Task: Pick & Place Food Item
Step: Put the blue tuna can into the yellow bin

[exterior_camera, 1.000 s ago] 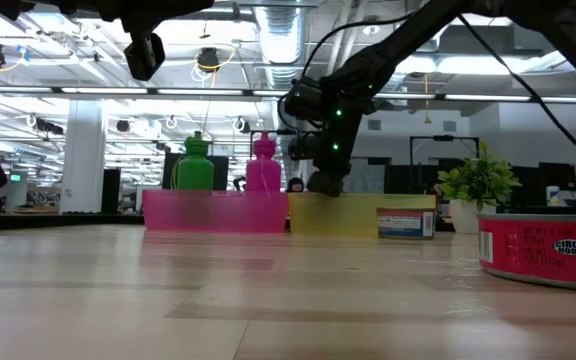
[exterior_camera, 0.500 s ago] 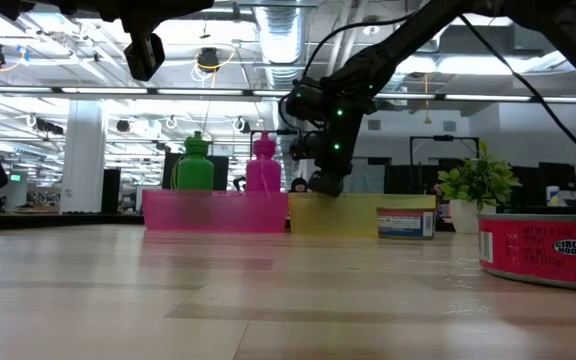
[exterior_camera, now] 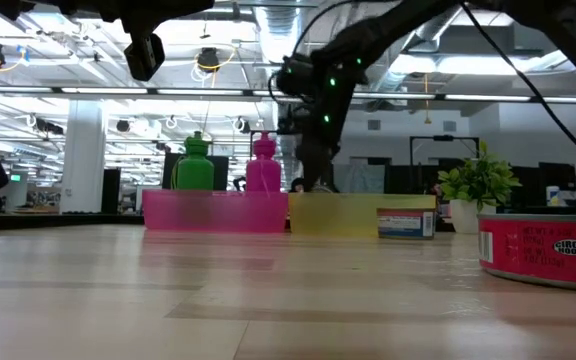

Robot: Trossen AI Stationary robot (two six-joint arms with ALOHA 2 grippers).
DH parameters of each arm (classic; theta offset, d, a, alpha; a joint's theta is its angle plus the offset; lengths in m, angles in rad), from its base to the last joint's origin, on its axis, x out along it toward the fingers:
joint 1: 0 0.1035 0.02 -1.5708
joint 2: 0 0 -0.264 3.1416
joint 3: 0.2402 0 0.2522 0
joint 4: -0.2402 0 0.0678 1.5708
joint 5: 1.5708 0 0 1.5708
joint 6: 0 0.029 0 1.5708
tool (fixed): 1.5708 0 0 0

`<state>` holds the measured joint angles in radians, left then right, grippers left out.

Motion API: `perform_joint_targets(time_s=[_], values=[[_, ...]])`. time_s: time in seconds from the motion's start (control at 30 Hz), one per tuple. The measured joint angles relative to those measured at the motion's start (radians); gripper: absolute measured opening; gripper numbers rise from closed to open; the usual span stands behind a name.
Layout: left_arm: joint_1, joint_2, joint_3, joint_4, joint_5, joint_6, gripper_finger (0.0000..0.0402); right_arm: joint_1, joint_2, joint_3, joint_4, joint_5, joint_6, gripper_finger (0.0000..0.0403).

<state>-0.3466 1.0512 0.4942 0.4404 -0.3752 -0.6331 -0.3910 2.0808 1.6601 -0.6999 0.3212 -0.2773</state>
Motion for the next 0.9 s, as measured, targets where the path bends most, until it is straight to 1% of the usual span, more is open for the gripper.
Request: perform_joint_targets(time_s=[0.07,0.13,0.23,0.33,0.43,0.57,0.67,0.8,0.9], values=[[0.0,0.0,0.0,0.0,0.0,0.0,0.0,0.006,0.0,0.053,-0.054,-0.032,-0.003,0.0291],[0.0,0.0,0.0,0.0,0.0,0.0,0.0,0.013,0.0,0.102,-0.105,-0.085,0.001,0.0291],[0.0,0.0,0.0,0.0,0.001,0.0,0.0,0.029,0.0,0.171,-0.183,-0.188,0.001,0.029],[0.0,0.0,0.0,0.0,0.001,0.0,0.0,0.032,-0.008,0.239,-0.272,-0.33,-0.01,0.029],[0.0,0.0,0.0,-0.006,0.002,0.0,0.0,0.018,-0.053,0.267,-0.298,-0.406,-0.021,0.029],[0.0,0.0,0.0,-0.026,0.005,0.0,0.0,-0.037,-0.118,0.267,-0.321,-0.403,-0.101,0.029],[0.0,0.0,0.0,-0.034,0.005,0.0,0.0,-0.098,-0.129,0.267,-0.335,-0.405,-0.142,0.029],[0.0,0.0,0.0,-0.038,0.005,0.0,0.0,-0.177,-0.095,0.267,-0.375,-0.432,-0.165,0.0291],[0.0,0.0,0.0,-0.04,0.004,-0.001,0.0,-0.215,-0.046,0.264,-0.408,-0.483,-0.166,0.0291]])
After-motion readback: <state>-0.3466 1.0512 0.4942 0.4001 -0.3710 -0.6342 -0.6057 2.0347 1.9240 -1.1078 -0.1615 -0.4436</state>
